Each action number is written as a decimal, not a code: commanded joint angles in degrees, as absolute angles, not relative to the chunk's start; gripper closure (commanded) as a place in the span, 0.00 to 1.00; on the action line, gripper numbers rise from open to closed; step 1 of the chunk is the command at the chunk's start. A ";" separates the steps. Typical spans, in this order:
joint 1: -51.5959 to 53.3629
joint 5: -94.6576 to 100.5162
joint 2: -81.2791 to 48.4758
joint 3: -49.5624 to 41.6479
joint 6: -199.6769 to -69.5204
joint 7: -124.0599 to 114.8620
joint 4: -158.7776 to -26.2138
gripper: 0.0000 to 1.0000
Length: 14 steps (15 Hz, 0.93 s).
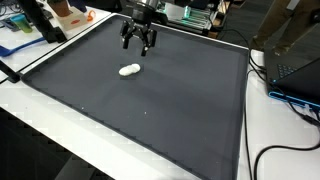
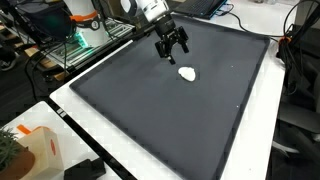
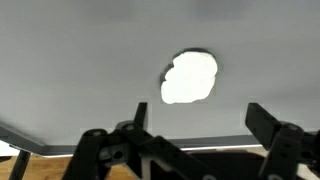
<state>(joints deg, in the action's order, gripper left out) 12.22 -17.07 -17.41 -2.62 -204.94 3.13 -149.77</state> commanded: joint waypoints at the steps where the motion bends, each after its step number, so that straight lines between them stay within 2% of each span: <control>1: 15.01 -20.54 -17.57 -4.94 -200.72 6.04 -147.66 0.00; 6: 18.18 -23.42 -17.24 -8.33 -195.27 7.69 -145.62 0.00; 7: 15.97 -21.00 -17.44 -6.31 -198.12 6.03 -146.36 0.00; 14: 17.44 -22.11 -17.00 -8.51 -195.02 6.66 -145.39 0.00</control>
